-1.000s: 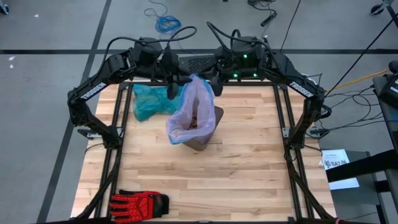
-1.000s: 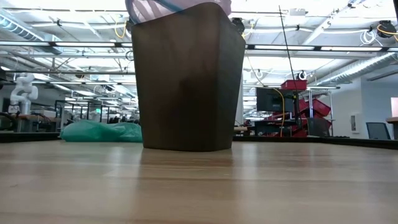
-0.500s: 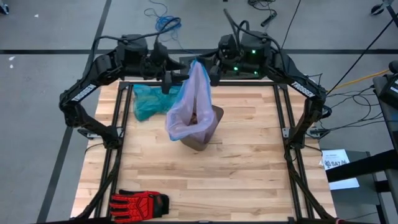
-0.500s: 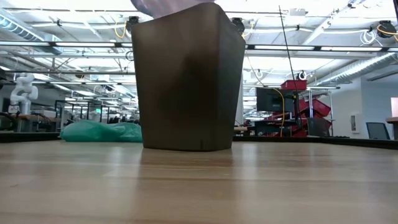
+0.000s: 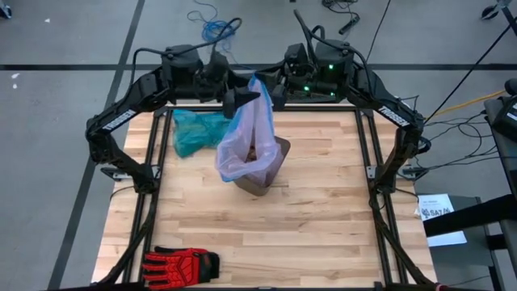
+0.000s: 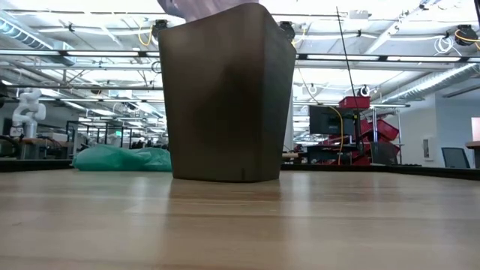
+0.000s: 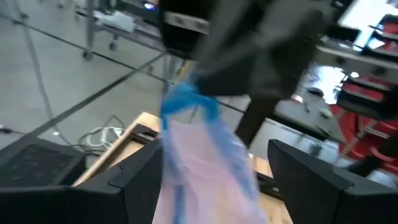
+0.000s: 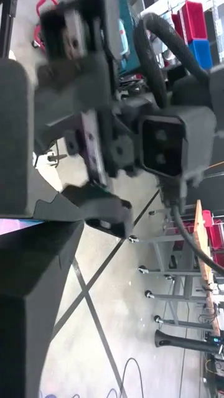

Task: Place trash/remove bag and relplace
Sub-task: Remove the pink trash bag from the black trash bin

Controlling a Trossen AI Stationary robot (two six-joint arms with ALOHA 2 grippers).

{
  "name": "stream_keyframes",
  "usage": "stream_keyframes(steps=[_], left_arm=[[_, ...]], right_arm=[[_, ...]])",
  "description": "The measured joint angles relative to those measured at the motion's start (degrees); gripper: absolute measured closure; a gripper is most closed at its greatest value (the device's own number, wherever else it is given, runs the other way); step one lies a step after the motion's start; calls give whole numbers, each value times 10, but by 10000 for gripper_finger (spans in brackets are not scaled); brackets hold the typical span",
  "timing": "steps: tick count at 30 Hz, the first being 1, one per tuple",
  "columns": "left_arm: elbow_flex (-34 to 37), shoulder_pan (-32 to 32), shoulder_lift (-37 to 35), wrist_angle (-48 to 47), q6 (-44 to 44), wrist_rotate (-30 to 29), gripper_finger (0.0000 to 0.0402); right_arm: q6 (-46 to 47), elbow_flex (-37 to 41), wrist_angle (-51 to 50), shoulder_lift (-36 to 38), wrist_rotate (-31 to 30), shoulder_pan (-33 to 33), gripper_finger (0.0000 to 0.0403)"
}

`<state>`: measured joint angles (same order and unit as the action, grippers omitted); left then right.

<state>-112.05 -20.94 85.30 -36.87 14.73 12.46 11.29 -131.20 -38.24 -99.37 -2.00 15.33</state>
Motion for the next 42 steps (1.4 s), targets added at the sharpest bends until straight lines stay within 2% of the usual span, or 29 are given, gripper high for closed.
stream_keyframes(steps=[5, 10, 18, 21, 25, 32, 37, 42], left_arm=[[0, 25, 7, -4, 2, 4, 124], [0, 40, 34, -8, 18, -31, 124], [0, 42, 50, -6, 30, -37, 125], [0, 42, 52, -25, 47, -50, 137], [0, 42, 51, -41, 60, -81, 193], [0, 42, 51, -68, 42, -88, 377], [0, 42, 51, -76, 40, -82, 397], [1, 45, 52, -101, 29, -79, 399]], right_arm=[[0, 0, 2, 0, 1, 0, 403], [0, 0, 3, 0, 1, 0, 403], [0, 0, 16, 0, 1, -1, 403], [0, 1, 22, -1, 1, -1, 403], [0, 1, 35, -1, 1, -1, 403], [-2, 1, 44, 6, -3, -1, 403], [-20, 1, 48, 18, -28, -1, 403], [-47, 0, 54, 36, -60, -1, 402]])
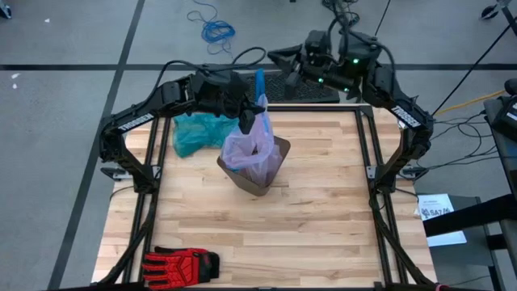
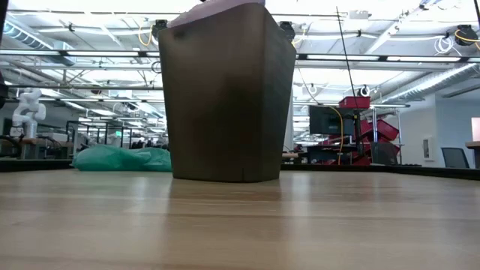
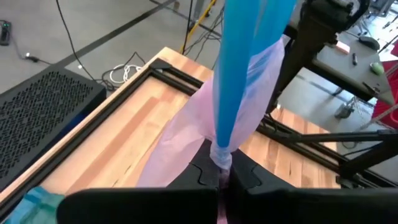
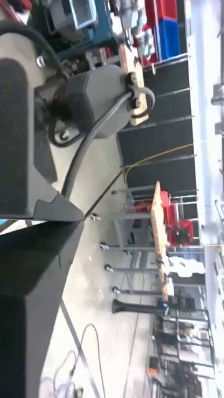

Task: Place trash/remove bag and relplace
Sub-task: Remove the pink trash bag from the black trash bin

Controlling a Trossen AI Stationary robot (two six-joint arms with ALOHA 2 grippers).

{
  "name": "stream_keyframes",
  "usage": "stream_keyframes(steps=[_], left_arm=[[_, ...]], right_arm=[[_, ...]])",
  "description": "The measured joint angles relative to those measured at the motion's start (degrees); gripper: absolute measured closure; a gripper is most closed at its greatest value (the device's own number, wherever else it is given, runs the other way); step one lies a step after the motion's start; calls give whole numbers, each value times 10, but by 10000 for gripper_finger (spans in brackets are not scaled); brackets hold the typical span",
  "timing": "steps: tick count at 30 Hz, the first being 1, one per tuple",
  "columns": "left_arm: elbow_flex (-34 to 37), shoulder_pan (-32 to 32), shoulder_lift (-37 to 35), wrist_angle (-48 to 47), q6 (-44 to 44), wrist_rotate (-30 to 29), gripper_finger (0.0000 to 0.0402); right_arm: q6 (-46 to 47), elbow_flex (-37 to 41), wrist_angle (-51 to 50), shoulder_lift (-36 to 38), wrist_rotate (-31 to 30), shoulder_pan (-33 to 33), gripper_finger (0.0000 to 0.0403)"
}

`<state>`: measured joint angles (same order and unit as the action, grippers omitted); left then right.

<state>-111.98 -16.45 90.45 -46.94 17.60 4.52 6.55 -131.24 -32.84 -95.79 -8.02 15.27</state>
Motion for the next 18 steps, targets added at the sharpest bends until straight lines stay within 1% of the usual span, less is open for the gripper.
stream_keyframes(steps=[5, 8, 10, 13, 15, 18], left_arm=[[0, 5, 0, 12, -14, 0, 400], [0, 5, -2, 23, -14, 1, 400], [0, 5, -3, 31, -14, 1, 400], [0, 5, -8, 29, -10, 2, 400], [0, 5, -10, 31, -9, 3, 399], [0, 5, -12, 31, 0, 4, 392]], right_arm=[[1, 0, -27, 9, 2, 5, 402], [3, 0, -99, 21, 12, 5, 382], [10, 0, -153, 25, 22, 5, 354], [49, 1, -204, 25, 26, 5, 298], [72, 1, -208, 25, 48, 5, 256], [90, 0, -186, 21, 80, 4, 197]])
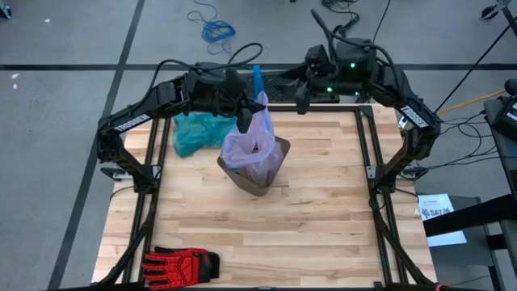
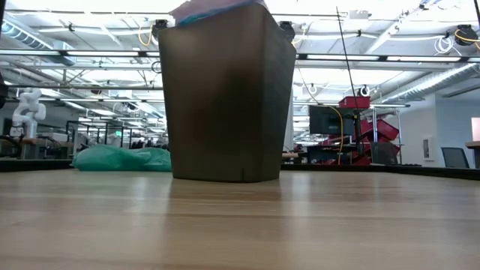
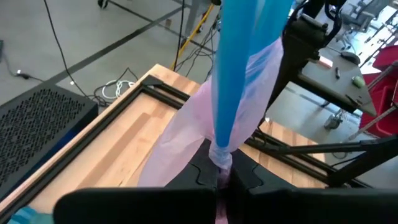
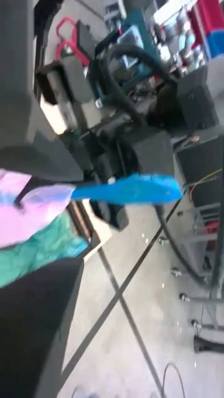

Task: Place trash/remove bag and relplace
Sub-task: Remove the pink trash bag from the black trash bin

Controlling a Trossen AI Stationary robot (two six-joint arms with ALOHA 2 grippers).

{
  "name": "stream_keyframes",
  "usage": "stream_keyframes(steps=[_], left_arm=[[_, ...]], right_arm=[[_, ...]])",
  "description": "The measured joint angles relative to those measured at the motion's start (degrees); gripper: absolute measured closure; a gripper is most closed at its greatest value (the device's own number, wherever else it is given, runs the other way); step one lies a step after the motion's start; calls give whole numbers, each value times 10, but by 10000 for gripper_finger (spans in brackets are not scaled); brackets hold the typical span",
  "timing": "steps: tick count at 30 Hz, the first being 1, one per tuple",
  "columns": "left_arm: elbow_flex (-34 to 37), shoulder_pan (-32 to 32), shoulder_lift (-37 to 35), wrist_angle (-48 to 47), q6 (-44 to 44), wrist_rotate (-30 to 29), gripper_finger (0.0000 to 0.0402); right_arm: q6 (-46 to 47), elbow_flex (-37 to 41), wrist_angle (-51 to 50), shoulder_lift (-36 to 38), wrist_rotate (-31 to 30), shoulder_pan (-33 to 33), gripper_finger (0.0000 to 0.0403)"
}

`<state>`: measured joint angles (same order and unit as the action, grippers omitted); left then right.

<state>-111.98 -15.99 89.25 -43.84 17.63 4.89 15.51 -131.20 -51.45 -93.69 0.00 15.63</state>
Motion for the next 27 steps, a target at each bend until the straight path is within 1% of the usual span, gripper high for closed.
stream_keyframes(steps=[3, 6, 9, 11, 13, 15, 17, 21, 22, 27], left_arm=[[0, 0, 0, 0, 0, 9, 377], [0, 0, -1, 0, 1, 10, 359], [0, 0, -1, 0, 1, 11, 343], [0, 0, -1, 0, 1, 16, 335], [0, 0, -1, 0, 1, 22, 331], [0, 0, -1, 0, 1, 24, 330], [0, 0, -1, 0, 1, 24, 329], [0, 0, -1, 0, 2, 24, 329], [0, 0, -1, 0, 2, 24, 329], [0, 1, -1, -3, 3, 24, 329]], right_arm=[[3, 0, 17, -10, 4, -6, 148], [2, 0, 33, -18, 7, -12, 120], [5, 0, 51, -25, 16, -17, 116], [15, 0, 50, -29, 16, -17, 127], [24, 0, 50, -35, 14, -16, 154], [28, 0, 50, -38, 14, -11, 193], [29, 0, 56, -44, 14, -9, 245], [27, 0, 65, -54, 14, -6, 367], [19, 1, 67, -54, 14, -6, 384], [13, 1, 100, -54, 6, -6, 401]])
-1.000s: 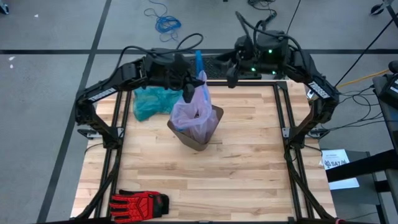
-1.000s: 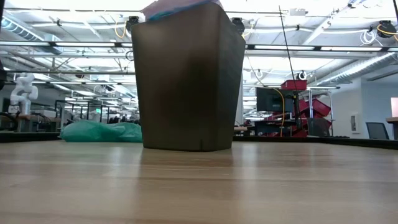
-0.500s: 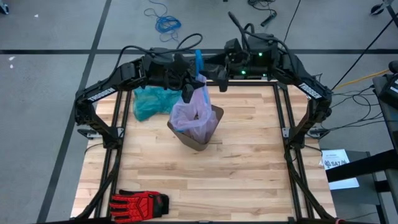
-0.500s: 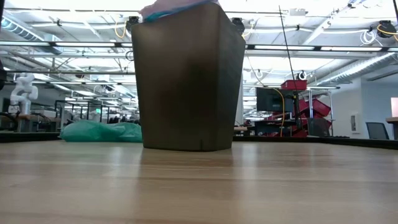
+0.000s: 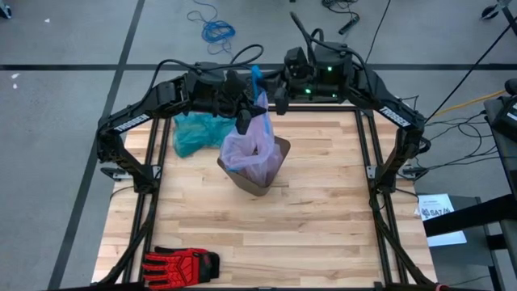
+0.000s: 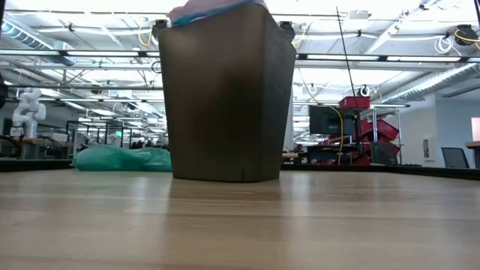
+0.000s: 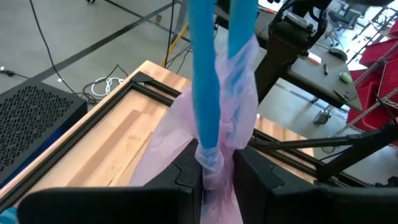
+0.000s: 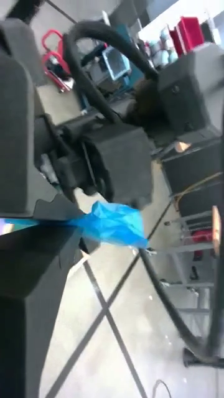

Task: Place trash/remove bag and relplace
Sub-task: Remove the pink trash bag from the black trash bin

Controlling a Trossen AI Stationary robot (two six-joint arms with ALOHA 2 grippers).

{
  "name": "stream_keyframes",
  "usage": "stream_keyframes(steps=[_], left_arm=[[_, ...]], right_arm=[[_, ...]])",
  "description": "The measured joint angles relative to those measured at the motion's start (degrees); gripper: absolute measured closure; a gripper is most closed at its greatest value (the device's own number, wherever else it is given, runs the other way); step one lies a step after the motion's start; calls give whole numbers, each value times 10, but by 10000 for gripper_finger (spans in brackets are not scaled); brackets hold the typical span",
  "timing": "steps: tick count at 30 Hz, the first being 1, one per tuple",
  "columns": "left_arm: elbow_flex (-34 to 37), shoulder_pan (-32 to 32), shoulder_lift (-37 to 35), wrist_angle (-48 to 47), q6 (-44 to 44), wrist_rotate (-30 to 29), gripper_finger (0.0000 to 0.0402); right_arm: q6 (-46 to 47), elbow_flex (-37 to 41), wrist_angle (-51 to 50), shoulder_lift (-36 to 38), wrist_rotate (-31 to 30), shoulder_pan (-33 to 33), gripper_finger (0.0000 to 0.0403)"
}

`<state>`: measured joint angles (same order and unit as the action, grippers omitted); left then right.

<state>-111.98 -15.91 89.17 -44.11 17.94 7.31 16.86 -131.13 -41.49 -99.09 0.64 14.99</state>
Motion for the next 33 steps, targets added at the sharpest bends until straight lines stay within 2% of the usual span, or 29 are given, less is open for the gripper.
stream_keyframes(steps=[13, 27, 30, 33], left_arm=[[0, 11, 0, -9, -2, 0, 329], [-1, 17, 2, -49, -2, 0, 329], [-1, 17, 2, -41, -2, 0, 329], [-1, 17, -1, -34, -3, 0, 329]], right_arm=[[-12, 0, 45, 3, -23, 0, 403], [-21, 0, 48, 11, -35, 0, 401], [-53, 0, 32, 20, -32, 0, 385], [-68, 0, 10, 36, -33, 0, 346]])
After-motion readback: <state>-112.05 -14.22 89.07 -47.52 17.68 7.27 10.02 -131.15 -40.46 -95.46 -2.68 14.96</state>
